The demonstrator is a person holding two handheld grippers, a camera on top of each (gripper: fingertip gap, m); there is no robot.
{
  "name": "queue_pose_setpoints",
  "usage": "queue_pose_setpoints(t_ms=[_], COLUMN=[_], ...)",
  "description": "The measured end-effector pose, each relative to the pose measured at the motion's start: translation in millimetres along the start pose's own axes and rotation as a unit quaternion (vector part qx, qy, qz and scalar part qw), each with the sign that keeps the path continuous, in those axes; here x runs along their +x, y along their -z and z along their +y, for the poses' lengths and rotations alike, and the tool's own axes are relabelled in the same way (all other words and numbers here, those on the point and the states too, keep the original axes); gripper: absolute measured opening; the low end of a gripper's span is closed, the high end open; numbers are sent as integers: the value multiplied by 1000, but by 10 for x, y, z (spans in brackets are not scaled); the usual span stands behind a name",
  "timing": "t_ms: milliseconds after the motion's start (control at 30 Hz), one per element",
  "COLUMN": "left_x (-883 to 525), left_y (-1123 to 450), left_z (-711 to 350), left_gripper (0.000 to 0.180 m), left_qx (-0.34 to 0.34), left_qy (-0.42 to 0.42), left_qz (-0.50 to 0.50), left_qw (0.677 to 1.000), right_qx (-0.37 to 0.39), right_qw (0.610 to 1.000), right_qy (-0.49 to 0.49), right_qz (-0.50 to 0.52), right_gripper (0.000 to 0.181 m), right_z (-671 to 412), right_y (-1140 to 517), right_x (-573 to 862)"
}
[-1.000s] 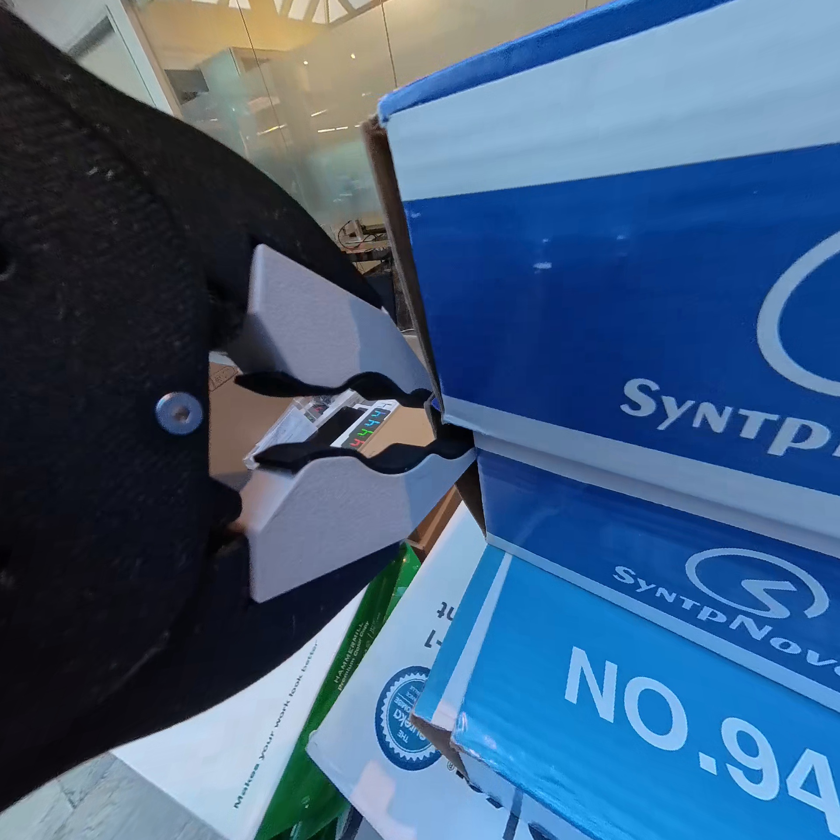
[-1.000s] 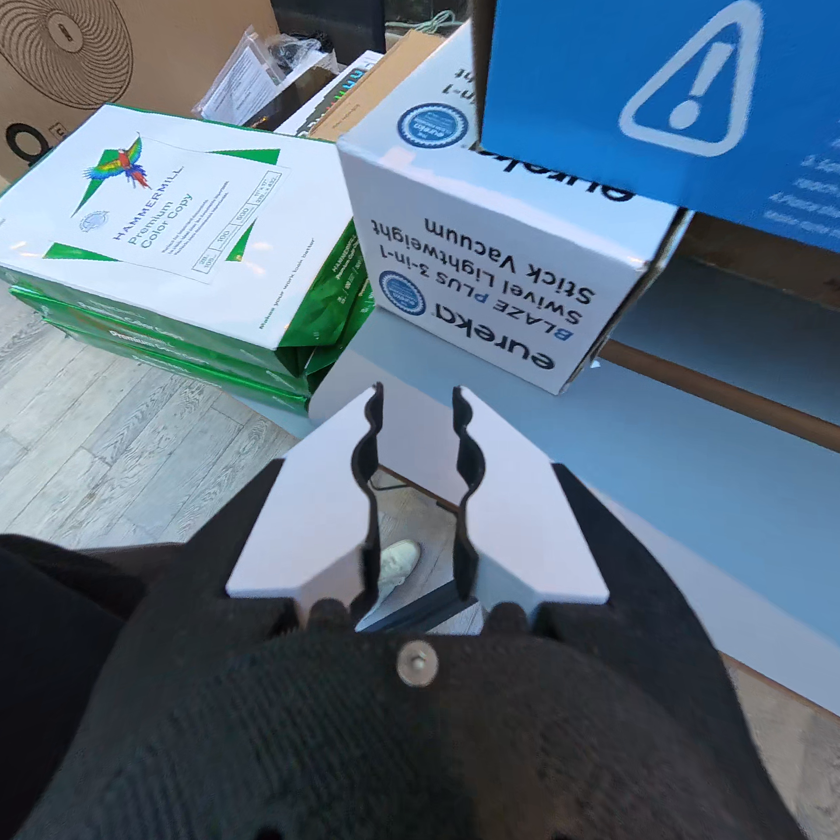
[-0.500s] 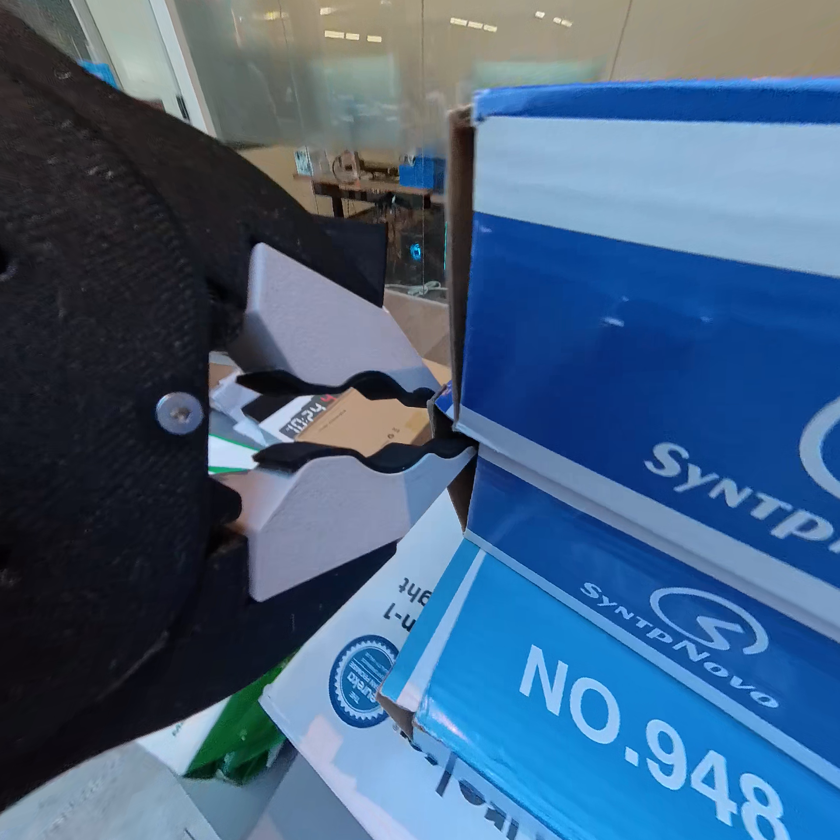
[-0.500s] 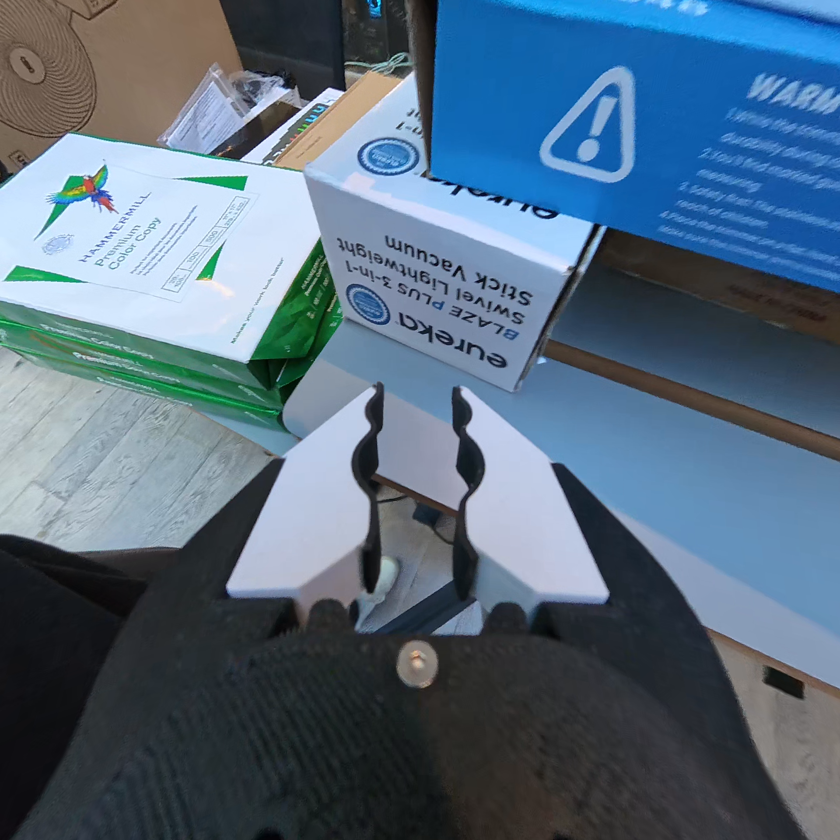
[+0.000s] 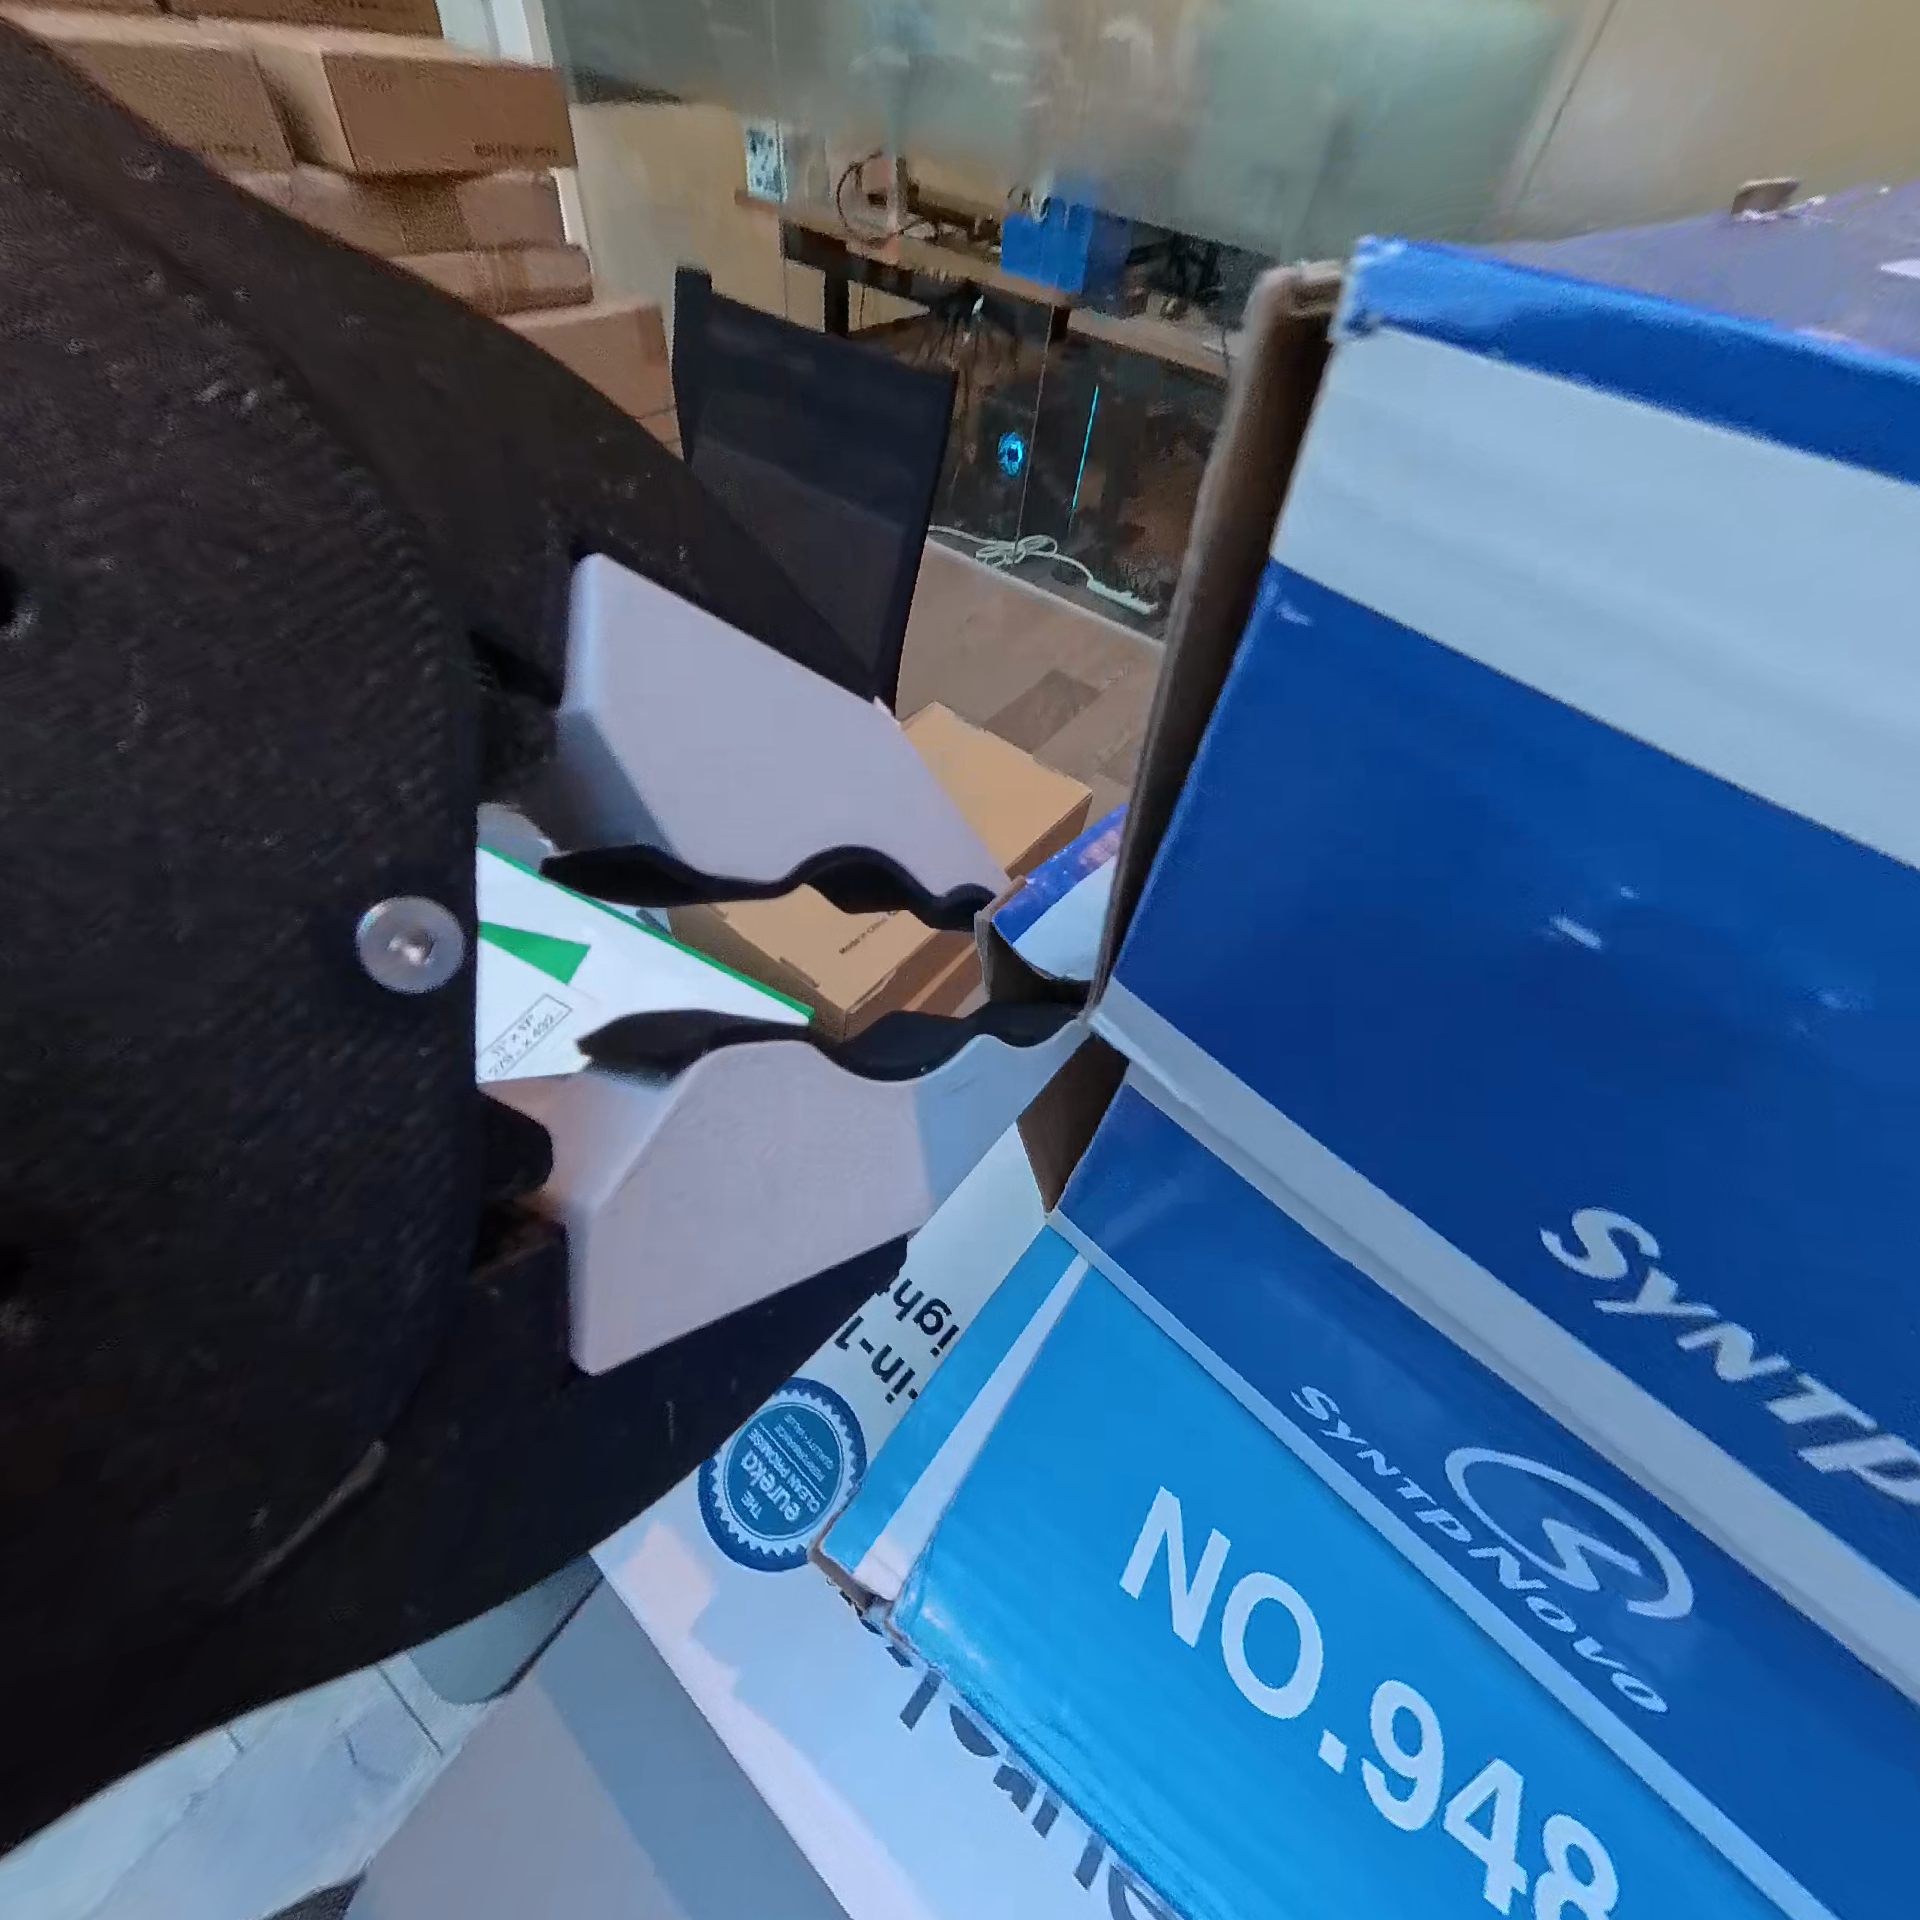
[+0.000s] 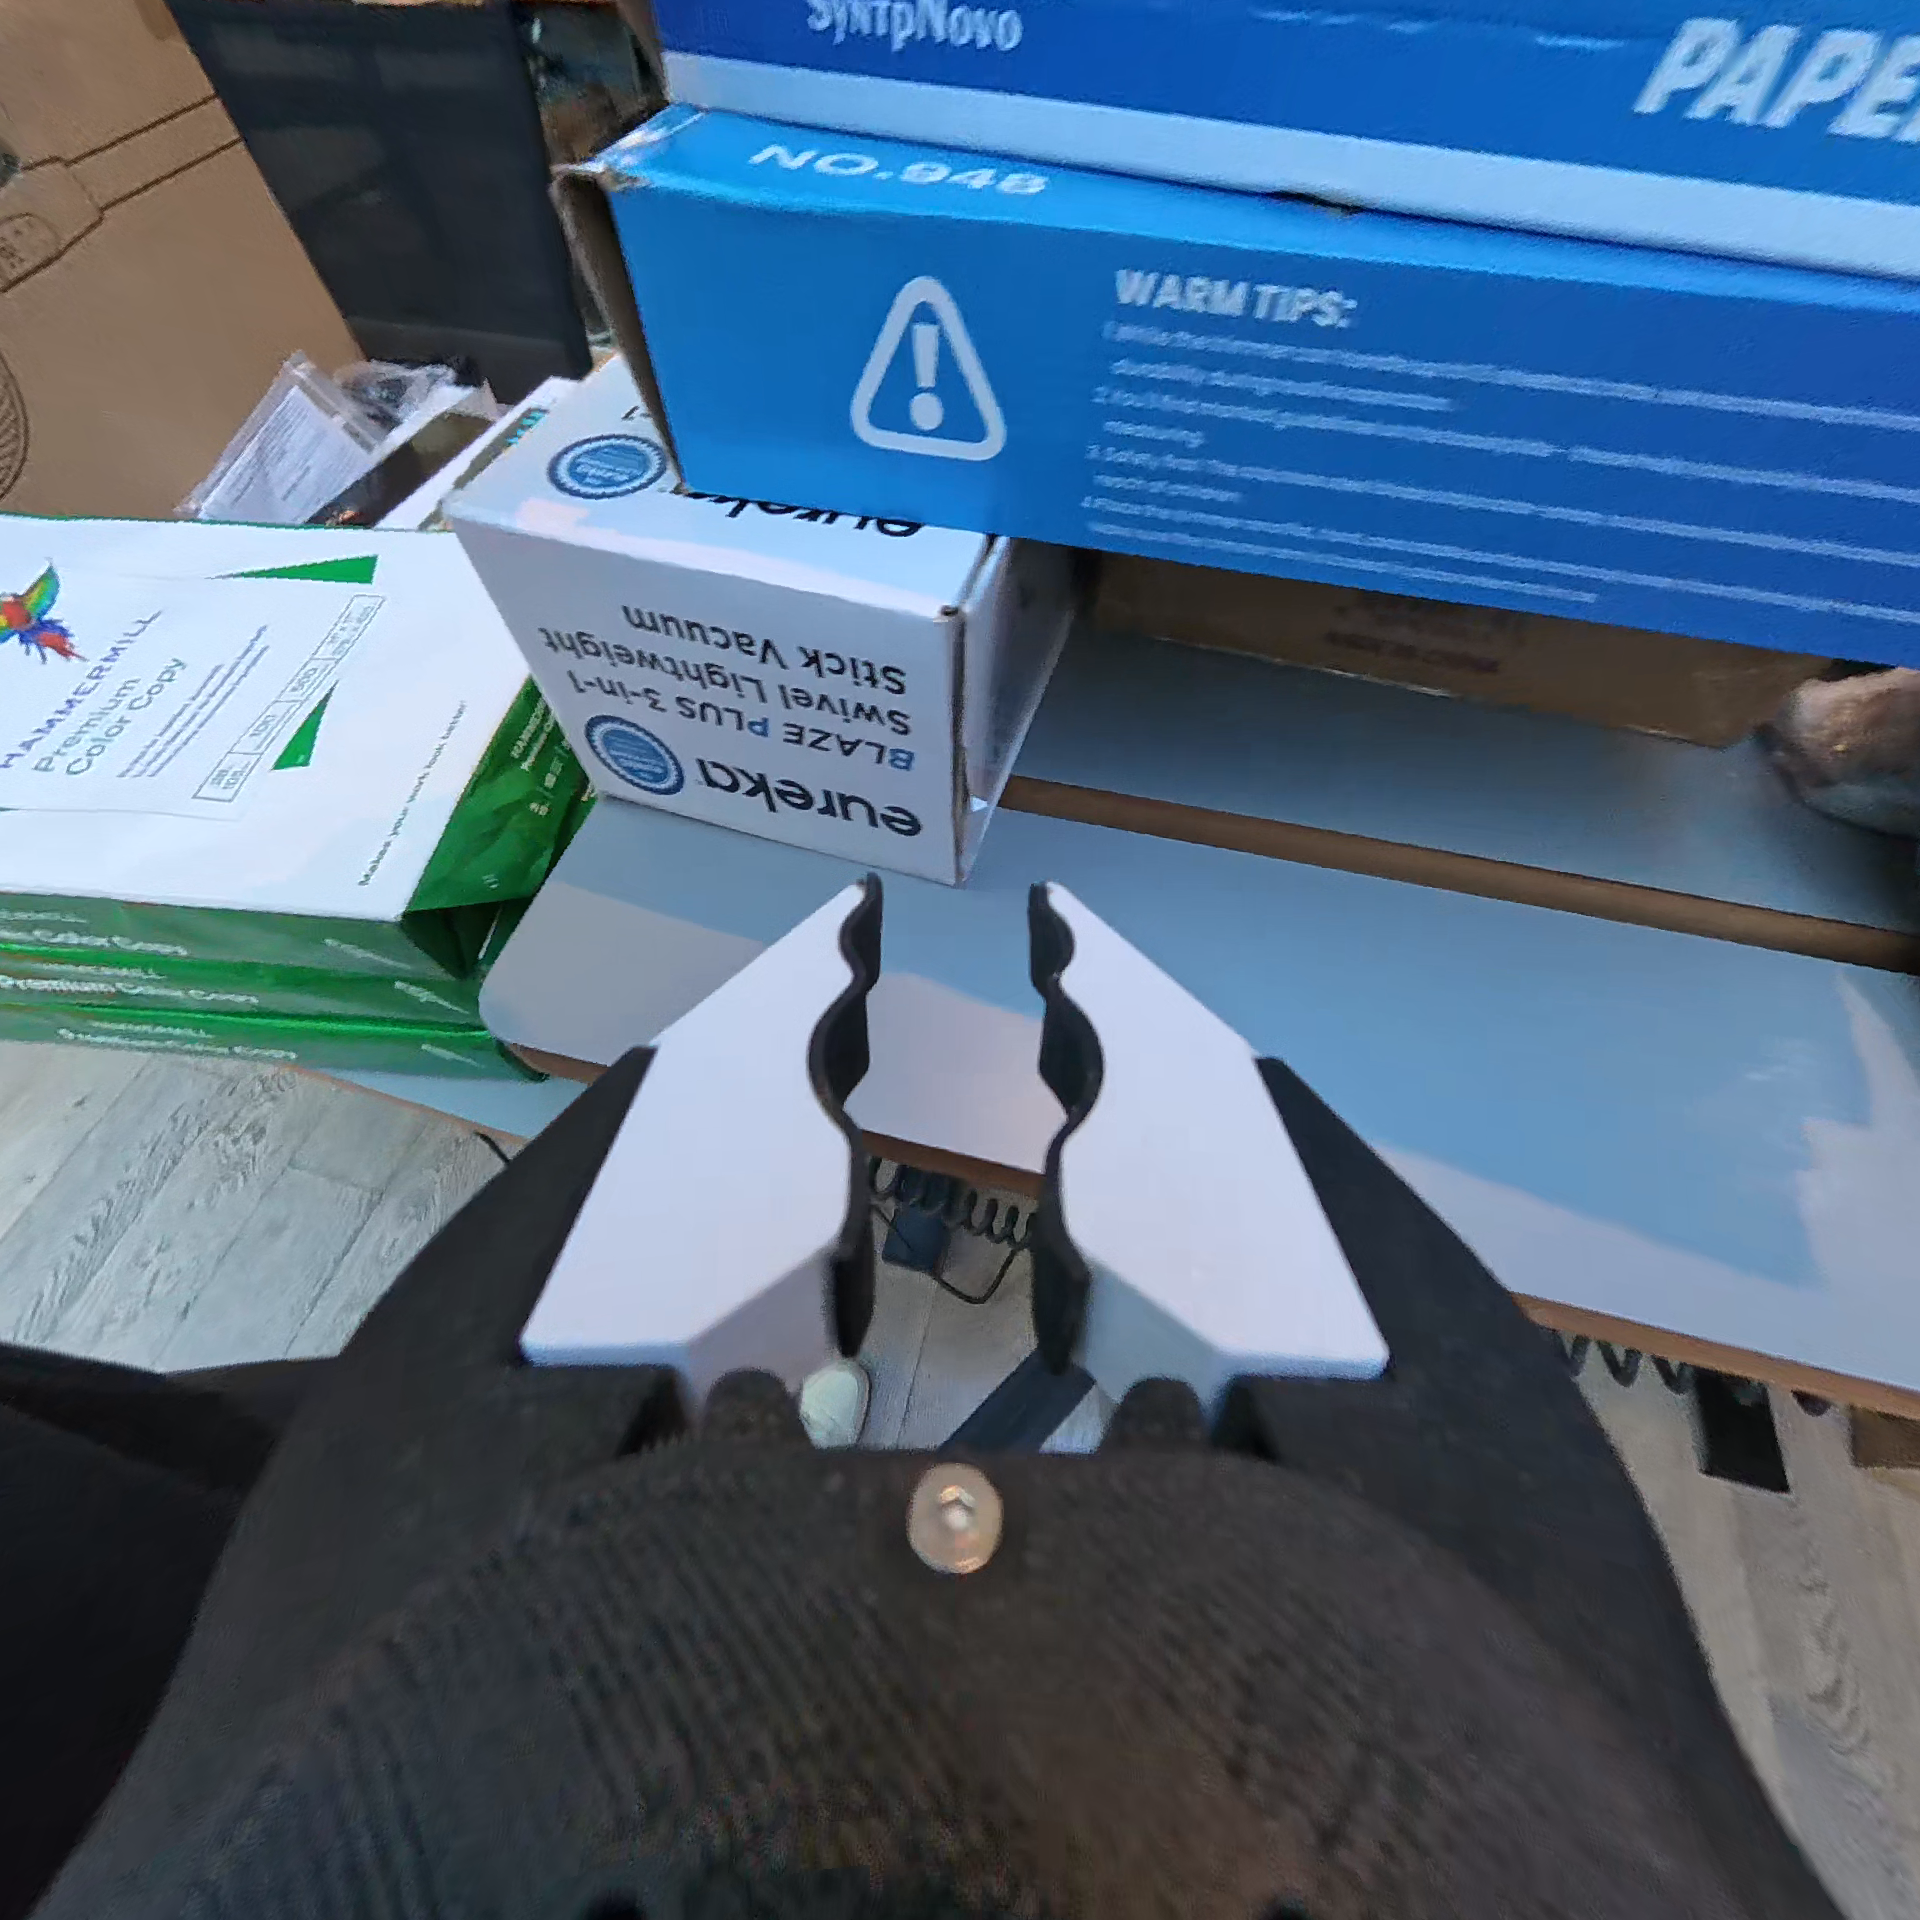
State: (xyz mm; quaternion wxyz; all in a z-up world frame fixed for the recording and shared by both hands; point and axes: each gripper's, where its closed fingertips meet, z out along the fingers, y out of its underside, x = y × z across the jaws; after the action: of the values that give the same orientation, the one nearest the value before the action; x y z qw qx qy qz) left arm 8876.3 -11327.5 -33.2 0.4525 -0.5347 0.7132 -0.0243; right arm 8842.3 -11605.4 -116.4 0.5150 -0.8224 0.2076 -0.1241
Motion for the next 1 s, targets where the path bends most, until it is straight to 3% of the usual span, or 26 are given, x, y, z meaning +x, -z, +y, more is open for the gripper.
queue_pose_setpoints(t_ms=[267, 800, 900, 1000], left_x=[5, -2, 5, 13], left_y=[9, 18, 6, -25], left_z=[-15, -41, -25, 51], left_gripper=[14, 13, 13, 11], left_qx=[-10, -7, 11, 42], left_qy=[-13, -53, -26, 55], left_qz=[-18, -41, -20, 36], left_qw=[1000, 998, 999, 997], right_qx=[21, 15, 14, 14], right_qw=[998, 999, 999, 999], right_qy=[-50, -20, -14, -18], right_qz=[28, 26, 29, 33], right_gripper=[26, 25, 25, 25], right_z=[49, -41, -57, -60], right_y=[174, 5, -14, -33], right_x=[244, 67, 49, 62])
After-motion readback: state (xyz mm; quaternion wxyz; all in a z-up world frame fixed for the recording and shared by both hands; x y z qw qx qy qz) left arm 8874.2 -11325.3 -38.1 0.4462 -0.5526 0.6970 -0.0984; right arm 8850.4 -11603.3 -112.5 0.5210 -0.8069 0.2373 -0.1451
